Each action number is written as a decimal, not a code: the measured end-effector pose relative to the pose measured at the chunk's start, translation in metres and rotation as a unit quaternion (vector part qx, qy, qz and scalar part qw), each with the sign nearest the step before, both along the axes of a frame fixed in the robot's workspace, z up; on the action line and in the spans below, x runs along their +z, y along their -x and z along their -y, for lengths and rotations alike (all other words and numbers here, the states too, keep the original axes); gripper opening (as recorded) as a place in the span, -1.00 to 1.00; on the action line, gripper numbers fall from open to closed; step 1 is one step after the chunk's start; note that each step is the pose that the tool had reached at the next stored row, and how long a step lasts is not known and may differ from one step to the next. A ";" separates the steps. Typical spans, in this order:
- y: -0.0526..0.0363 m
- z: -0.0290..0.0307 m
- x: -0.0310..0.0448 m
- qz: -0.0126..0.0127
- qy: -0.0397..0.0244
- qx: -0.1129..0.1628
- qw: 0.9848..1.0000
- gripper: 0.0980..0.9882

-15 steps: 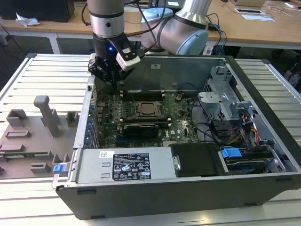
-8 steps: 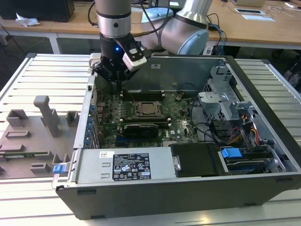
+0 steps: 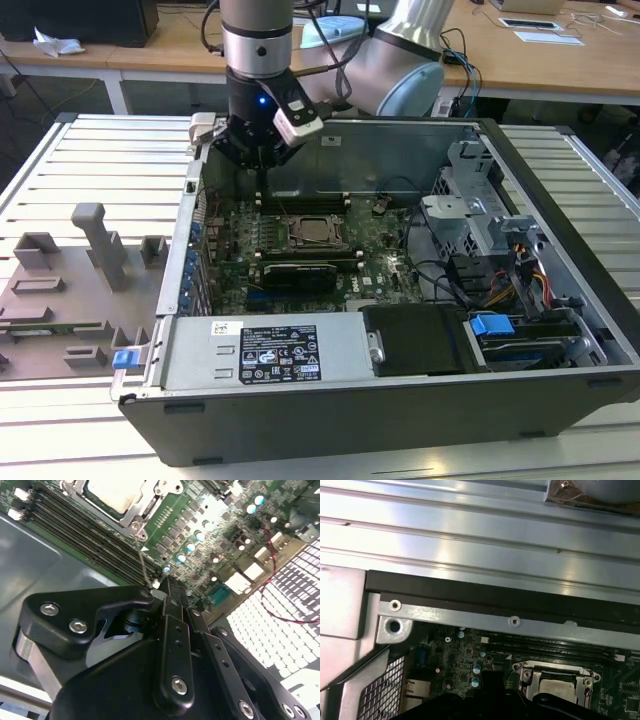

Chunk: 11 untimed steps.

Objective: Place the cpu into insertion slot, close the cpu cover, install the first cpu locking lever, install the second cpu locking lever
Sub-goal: 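Install the first cpu locking lever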

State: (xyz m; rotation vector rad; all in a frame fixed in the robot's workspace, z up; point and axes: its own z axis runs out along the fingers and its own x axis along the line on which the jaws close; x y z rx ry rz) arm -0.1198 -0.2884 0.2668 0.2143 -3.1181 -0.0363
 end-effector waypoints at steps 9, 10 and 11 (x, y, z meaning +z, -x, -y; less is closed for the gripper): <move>-0.0212 -0.0034 -0.0023 -0.006 0.000 0.000 1.000 -0.98; -0.0234 -0.0034 -0.0023 -0.007 0.000 0.000 1.000 -0.98; -0.0260 -0.0034 -0.0024 -0.007 0.000 0.000 1.000 -0.98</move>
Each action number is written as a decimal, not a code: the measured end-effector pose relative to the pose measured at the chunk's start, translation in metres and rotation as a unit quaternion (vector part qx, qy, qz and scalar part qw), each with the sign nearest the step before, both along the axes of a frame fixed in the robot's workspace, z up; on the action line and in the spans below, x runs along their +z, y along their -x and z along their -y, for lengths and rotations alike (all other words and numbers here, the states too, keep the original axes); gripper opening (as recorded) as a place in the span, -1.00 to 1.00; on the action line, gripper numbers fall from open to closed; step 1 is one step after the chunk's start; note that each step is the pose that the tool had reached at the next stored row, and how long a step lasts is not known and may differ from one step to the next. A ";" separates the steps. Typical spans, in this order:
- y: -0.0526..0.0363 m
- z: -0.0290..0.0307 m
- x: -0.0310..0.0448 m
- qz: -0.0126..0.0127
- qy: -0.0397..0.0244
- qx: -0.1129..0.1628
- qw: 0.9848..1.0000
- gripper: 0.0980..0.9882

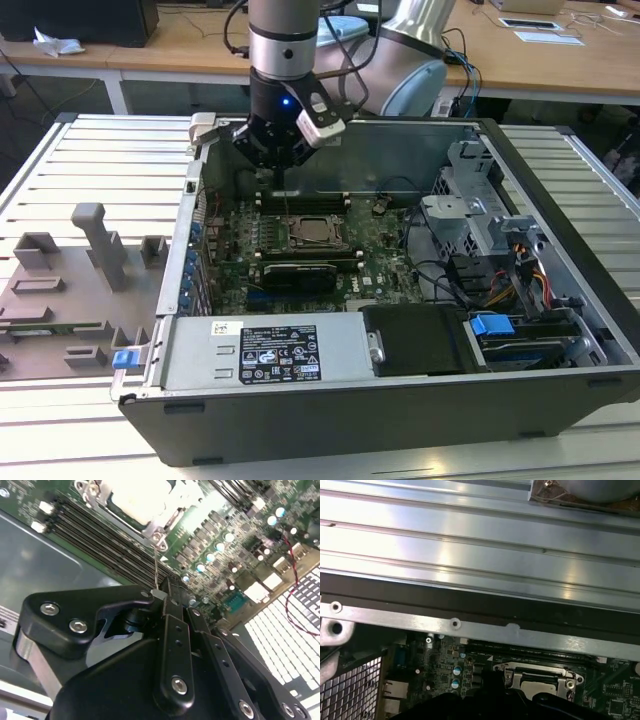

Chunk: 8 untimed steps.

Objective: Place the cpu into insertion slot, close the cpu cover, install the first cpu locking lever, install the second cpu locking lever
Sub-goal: 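Install the first cpu locking lever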

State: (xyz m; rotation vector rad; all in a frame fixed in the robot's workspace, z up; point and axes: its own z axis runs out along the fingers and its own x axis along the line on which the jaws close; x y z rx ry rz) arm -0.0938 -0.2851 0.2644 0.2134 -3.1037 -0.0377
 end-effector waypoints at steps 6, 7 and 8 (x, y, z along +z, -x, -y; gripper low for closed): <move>-0.0144 0.0000 -0.0006 -0.003 0.000 0.000 1.000 -0.98; -0.0193 0.0000 -0.0010 -0.005 0.000 0.000 1.000 -0.98; -0.0213 0.0000 -0.0012 -0.005 0.000 0.000 1.000 -0.98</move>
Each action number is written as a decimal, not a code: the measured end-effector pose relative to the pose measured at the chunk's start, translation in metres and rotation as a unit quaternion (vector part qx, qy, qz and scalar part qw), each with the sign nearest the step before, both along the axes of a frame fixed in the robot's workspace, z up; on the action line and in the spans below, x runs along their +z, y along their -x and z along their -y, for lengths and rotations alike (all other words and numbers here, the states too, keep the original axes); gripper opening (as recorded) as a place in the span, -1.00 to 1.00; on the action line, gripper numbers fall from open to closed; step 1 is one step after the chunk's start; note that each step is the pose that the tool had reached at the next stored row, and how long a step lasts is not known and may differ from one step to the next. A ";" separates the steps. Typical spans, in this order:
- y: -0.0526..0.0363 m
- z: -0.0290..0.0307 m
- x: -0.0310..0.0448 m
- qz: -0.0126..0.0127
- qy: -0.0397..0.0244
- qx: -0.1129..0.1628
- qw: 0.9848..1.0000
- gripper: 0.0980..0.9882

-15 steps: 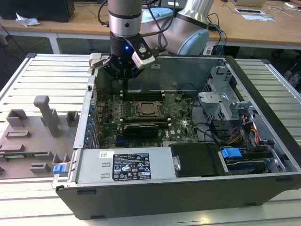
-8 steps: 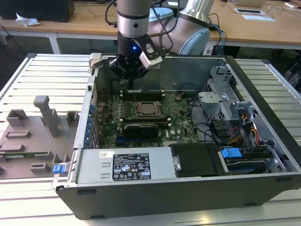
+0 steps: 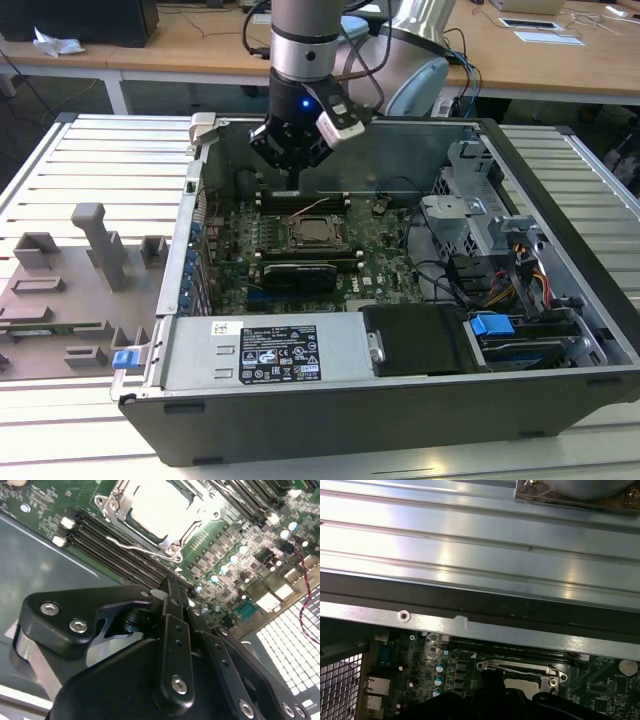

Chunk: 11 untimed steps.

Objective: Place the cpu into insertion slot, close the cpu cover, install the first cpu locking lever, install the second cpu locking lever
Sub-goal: 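Install the first cpu locking lever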

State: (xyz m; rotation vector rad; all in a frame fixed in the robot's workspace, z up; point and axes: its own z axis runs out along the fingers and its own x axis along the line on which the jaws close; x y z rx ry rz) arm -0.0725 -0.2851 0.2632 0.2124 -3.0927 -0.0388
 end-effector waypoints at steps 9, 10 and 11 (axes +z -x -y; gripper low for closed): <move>-0.0010 0.0016 -0.0069 -0.002 -0.017 -0.023 1.000 -0.98; -0.0010 0.0029 -0.0075 -0.002 -0.021 -0.023 1.000 -0.98; -0.0010 0.0076 -0.0102 -0.002 -0.026 -0.025 0.999 -0.98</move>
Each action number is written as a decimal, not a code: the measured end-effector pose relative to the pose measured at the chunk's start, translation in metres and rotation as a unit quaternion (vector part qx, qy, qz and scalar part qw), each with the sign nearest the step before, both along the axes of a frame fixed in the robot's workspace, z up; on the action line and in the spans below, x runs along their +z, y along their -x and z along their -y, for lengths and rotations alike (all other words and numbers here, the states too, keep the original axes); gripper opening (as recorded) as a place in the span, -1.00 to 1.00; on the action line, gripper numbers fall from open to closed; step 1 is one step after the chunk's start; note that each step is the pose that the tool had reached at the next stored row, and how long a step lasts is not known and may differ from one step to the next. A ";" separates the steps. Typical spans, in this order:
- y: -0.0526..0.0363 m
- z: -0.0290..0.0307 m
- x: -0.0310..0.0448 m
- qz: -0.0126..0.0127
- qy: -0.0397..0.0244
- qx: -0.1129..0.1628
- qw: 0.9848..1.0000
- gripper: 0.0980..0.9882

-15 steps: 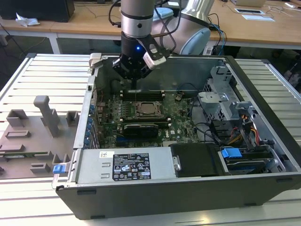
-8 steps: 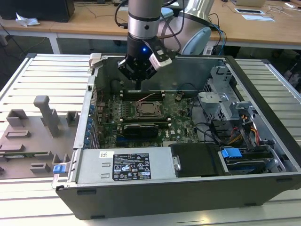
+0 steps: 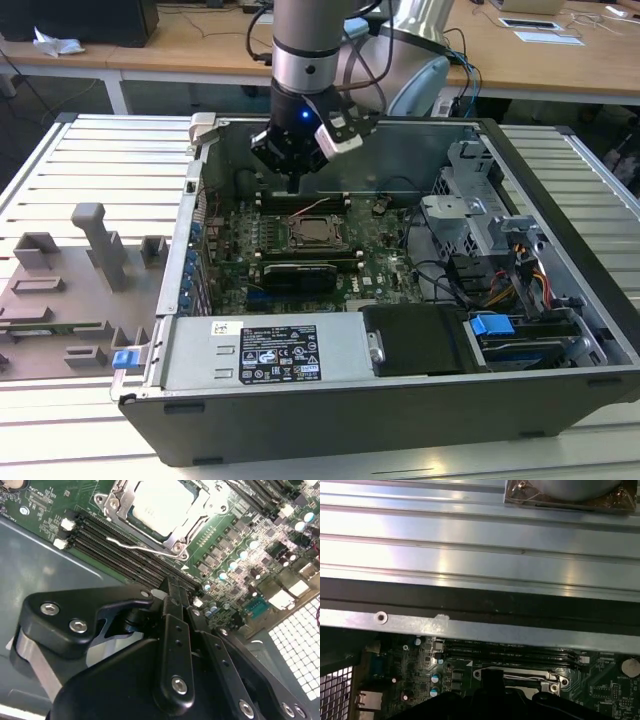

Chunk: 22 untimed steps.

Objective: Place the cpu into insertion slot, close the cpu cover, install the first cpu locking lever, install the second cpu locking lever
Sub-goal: 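Install the first cpu locking lever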

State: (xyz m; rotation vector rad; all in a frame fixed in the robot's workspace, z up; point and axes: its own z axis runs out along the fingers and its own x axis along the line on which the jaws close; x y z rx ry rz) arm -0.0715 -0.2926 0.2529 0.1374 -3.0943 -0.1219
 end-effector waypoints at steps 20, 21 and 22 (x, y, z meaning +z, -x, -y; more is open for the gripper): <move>-0.0359 -0.0024 -0.0410 -0.009 -0.004 -0.001 1.000 -0.98; -0.0376 -0.0024 -0.0419 -0.010 -0.004 -0.001 1.000 -0.98; -0.0388 -0.0024 -0.0428 -0.010 -0.004 -0.001 1.000 -0.98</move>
